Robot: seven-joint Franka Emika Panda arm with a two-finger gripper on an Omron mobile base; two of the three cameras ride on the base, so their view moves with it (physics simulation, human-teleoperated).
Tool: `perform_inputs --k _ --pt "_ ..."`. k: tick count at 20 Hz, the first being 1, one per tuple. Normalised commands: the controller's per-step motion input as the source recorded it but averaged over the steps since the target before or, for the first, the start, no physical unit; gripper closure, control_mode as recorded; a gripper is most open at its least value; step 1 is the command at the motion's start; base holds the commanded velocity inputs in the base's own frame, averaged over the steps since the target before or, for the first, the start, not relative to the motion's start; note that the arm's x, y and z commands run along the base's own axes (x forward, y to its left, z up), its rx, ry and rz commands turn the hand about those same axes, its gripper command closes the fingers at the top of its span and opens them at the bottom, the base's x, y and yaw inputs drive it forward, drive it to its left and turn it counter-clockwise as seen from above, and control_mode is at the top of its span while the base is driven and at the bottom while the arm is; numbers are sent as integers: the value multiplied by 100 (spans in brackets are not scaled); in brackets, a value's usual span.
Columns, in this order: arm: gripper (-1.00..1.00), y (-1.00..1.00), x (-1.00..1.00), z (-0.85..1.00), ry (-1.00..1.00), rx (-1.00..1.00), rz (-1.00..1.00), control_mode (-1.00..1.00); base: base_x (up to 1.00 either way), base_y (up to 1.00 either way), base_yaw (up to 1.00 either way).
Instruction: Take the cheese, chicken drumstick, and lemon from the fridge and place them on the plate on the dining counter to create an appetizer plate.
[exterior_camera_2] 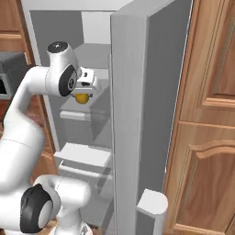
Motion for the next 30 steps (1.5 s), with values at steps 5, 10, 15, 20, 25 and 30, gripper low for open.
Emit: perform_inputs --k 5,10,15,20,25,30 --pt "100 0 0 0 0 0 0 100 -100 20 3" --pt "100 0 0 0 0 0 0 100 -100 43 43" --pt "100 0 0 0 0 0 0 100 -85 54 78" --pt "100 0 0 0 0 0 0 100 -62 47 87" --pt "100 0 0 0 0 0 0 100 -56 40 90" --pt "100 0 0 0 0 0 0 100 -48 39 88"
